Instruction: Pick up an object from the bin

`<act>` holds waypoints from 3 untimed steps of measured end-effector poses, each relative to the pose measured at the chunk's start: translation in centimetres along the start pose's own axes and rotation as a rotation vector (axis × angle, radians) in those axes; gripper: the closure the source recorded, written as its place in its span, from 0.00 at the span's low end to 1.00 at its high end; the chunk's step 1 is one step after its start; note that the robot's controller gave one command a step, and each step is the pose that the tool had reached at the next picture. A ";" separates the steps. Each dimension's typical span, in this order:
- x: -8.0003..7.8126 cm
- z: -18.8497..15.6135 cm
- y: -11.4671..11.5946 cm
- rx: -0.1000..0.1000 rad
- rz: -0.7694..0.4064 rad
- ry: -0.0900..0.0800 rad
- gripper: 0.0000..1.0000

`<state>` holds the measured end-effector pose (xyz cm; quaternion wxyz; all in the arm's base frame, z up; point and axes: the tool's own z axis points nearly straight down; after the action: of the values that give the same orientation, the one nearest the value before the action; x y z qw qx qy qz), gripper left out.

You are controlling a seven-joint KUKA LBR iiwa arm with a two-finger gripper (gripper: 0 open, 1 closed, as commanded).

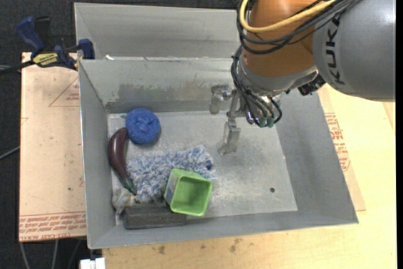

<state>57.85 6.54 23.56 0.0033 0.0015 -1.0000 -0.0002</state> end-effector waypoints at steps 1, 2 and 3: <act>0.0 -0.2 0.0 0.000 0.001 -0.002 0.00; -0.9 0.5 -0.1 -0.001 0.034 -0.008 0.00; -1.6 2.8 0.3 -0.002 0.095 -0.020 0.00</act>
Offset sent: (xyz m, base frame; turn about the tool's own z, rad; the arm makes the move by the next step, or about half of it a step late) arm 0.0169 -0.0011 -0.0168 0.0720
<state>59.38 6.87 20.78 -0.0064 -0.0462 -0.9989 -0.0010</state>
